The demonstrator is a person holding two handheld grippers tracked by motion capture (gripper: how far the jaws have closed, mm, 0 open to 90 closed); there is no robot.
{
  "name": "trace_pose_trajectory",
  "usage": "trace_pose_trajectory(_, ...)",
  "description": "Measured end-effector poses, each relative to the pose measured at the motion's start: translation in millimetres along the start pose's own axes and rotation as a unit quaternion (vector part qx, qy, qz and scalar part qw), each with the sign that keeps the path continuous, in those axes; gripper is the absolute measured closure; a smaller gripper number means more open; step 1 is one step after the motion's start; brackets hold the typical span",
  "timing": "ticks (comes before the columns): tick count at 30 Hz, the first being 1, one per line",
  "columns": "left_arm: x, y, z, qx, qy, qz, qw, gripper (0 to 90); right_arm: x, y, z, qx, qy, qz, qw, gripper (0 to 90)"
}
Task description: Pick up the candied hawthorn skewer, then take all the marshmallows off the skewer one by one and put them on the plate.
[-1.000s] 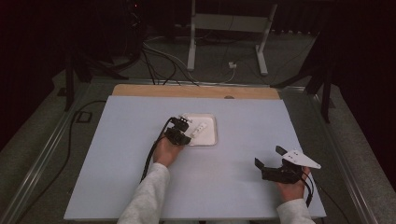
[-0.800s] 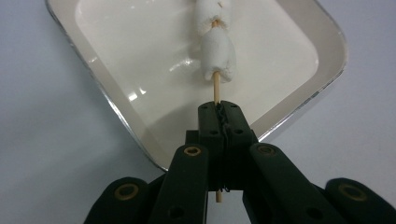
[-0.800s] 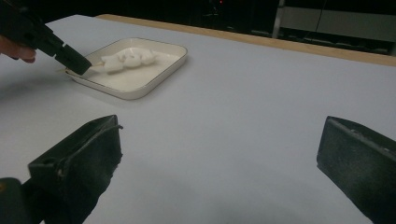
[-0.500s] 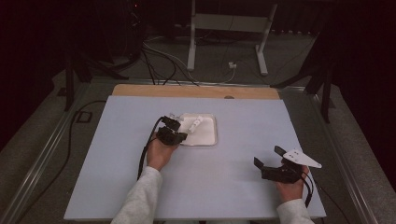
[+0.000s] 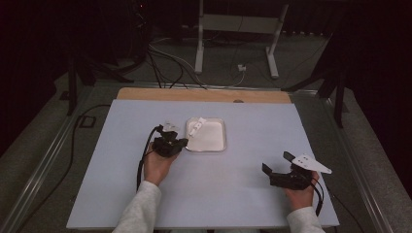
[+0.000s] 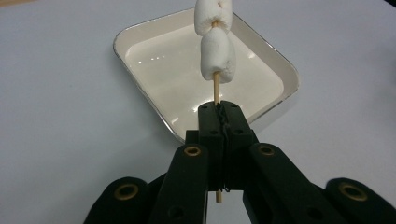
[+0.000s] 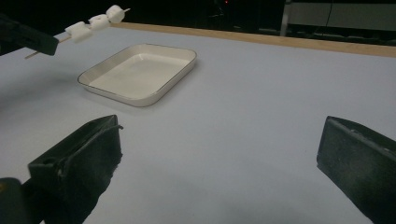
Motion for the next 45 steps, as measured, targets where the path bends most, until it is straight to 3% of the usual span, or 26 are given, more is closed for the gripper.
trace_pose_trajectory(5,9.8,-3.0,6.5,-0.004,-0.019,0.003,0.9998,90.0,-3.2,1.0,-5.5,-0.008,-0.009,-0.011,0.9999,0.1)
trace_pose_trajectory(8,19.8,-6.2,8.6,-0.008,-0.038,0.002,0.9993,90.0,-6.2,7.2,-17.9,-0.012,-0.020,-0.026,0.9994,0.1)
trace_pose_trajectory(15,29.9,-10.4,10.5,-0.006,-0.057,0.011,0.9983,90.0,-20.0,18.1,-50.1,-0.015,-0.035,-0.059,0.9975,0.1)
trace_pose_trajectory(16,30.9,-10.8,13.0,-0.007,-0.058,0.011,0.9982,90.0,-28.0,24.5,-62.5,-0.022,-0.042,-0.081,0.9956,0.1)
trace_pose_trajectory(22,34.7,-8.8,16.8,0.003,-0.063,0.014,0.9979,90.0,-52.1,38.2,-87.6,-0.017,-0.053,-0.111,0.9923,0.1)
trace_pose_trajectory(28,39.9,-10.6,15.4,-0.004,-0.075,0.013,0.9971,90.0,-81.5,46.7,-99.1,-0.035,-0.029,-0.125,0.9912,1.2)
trace_pose_trajectory(30,40.4,-11.9,14.9,-0.006,-0.078,0.012,0.9969,90.0,-99.6,56.4,-105.5,-0.046,-0.022,-0.147,0.9879,2.3)
trace_pose_trajectory(34,42.8,-16.4,12.8,-0.013,-0.089,0.018,0.9958,90.0,-119.1,66.2,-110.7,-0.056,-0.006,-0.166,0.9845,3.4)
trace_pose_trajectory(37,44.2,-18.5,11.7,-0.016,-0.095,0.023,0.9951,90.0,-130.4,71.9,-114.8,-0.059,0.004,-0.178,0.9822,5.8)
trace_pose_trajectory(40,46.5,-22.3,9.6,-0.021,-0.108,0.030,0.9935,90.0,-140.9,75.6,-118.6,-0.079,0.012,-0.197,0.9771,12.0)
trace_pose_trajectory(41,46.9,-23.4,9.1,-0.022,-0.111,0.031,0.9931,90.0,-140.9,75.6,-118.6,-0.079,0.012,-0.197,0.9771,12.0)
trace_pose_trajectory(42,47.8,-24.9,8.4,-0.025,-0.115,0.032,0.9926,90.0,-146.8,77.8,-118.8,-0.094,0.018,-0.216,0.9716,19.8)
trace_pose_trajectory(43,48.5,-25.9,7.9,-0.026,-0.117,0.033,0.9922,90.0,-149.1,78.7,-118.5,-0.102,0.021,-0.224,0.9690,25.9)
trace_pose_trajectory(45,49.5,-28.1,7.0,-0.030,-0.123,0.034,0.9914,90.0,-154.3,80.7,-116.7,-0.122,0.027,-0.248,0.9607,39.5)
Point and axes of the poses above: each handheld gripper's, and its own axes: x roughly backward along the jaws, z roughly out of its underside, y roughly to its left, the point moved 7 cm from there along -x, roughly forward along the jaws, and after that the axes turned 14 degrees about -z, right-handed, at the moved point
